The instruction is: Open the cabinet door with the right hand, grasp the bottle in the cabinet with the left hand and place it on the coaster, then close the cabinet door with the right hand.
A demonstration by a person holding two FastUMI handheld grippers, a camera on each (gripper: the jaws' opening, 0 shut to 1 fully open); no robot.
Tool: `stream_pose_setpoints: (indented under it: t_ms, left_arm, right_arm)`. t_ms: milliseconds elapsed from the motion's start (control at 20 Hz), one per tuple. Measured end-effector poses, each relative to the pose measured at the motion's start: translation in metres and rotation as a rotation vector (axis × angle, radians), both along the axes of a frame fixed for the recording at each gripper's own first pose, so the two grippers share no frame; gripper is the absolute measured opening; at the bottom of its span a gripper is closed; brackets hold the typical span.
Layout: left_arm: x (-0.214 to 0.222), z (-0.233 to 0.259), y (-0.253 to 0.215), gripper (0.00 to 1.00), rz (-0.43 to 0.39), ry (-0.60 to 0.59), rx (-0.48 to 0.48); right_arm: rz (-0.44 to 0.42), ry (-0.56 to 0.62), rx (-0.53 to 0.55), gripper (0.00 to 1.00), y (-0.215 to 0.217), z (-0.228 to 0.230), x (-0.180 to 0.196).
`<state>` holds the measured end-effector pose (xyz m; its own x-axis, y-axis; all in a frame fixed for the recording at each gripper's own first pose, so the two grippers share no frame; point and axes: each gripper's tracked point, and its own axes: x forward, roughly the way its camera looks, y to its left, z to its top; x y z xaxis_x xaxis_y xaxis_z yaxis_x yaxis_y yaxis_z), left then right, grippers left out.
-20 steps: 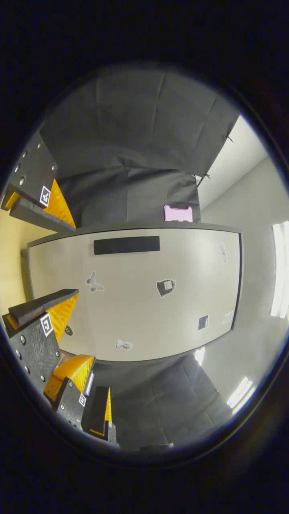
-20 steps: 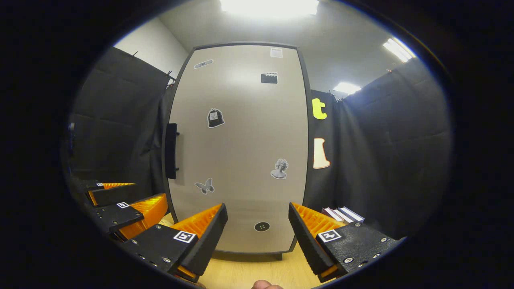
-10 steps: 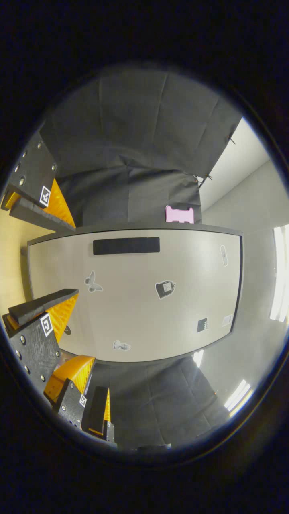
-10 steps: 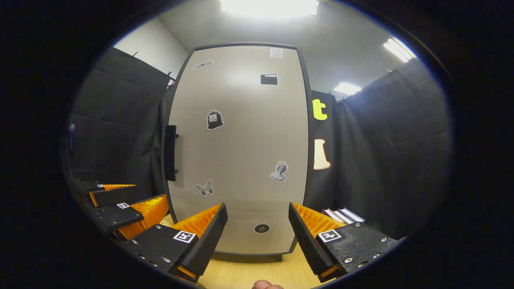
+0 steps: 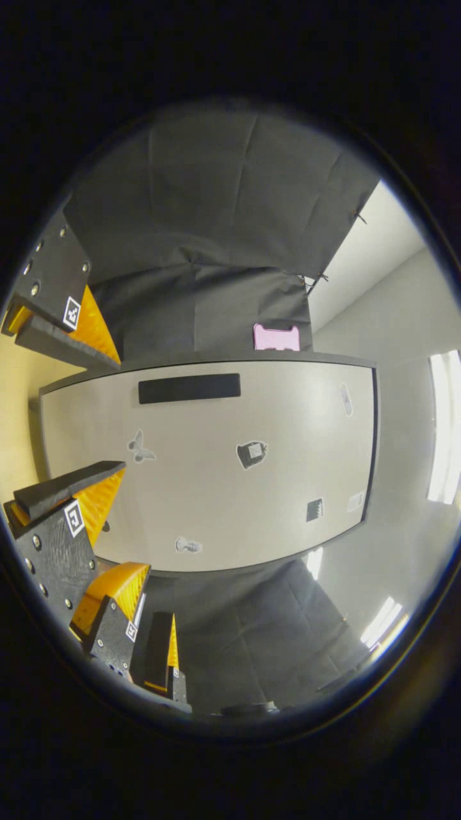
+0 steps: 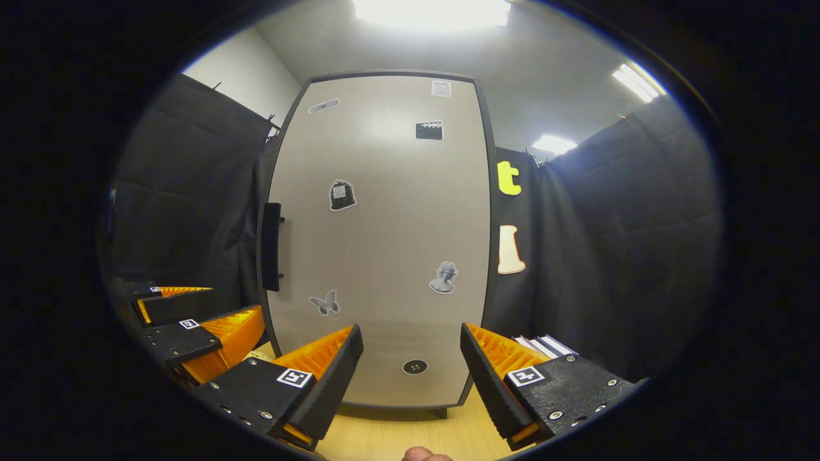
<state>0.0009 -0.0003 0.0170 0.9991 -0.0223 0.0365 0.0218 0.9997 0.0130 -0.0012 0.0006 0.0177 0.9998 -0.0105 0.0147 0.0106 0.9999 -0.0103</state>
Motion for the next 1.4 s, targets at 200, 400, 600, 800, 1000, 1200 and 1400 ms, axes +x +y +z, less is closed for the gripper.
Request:
stream_pose_setpoints:
  t_ms: [200,400,600,800,1000,1200,1400]
  left_arm:
    - [-0.002,-0.003,0.010,0.80,0.008,0.007,0.000]
    - [-0.008,-0.013,0.026,0.80,0.034,0.029,-0.002]
    - [-0.016,-0.022,0.046,0.80,0.053,0.046,0.007]
    - [-0.030,-0.029,0.069,0.75,0.071,0.064,0.024]
    - [-0.052,-0.040,0.096,0.80,0.098,0.081,0.026]
    - [-0.073,-0.062,0.126,0.75,0.142,0.129,0.035]
    - [-0.096,-0.077,0.154,0.80,0.185,0.151,0.048]
  right_arm:
    - [-0.001,0.005,-0.008,0.94,-0.001,-0.001,0.006]
    - [0.012,0.009,-0.010,0.94,0.006,0.002,0.017]
    - [0.032,0.007,-0.023,0.95,0.021,0.010,0.032]
    - [0.058,-0.016,-0.029,0.95,0.043,0.022,0.046]
    - [0.105,-0.024,-0.029,0.95,0.075,0.029,0.059]
    - [0.164,-0.053,-0.029,0.95,0.111,0.042,0.069]
    - [0.232,-0.071,-0.020,0.95,0.151,0.053,0.084]
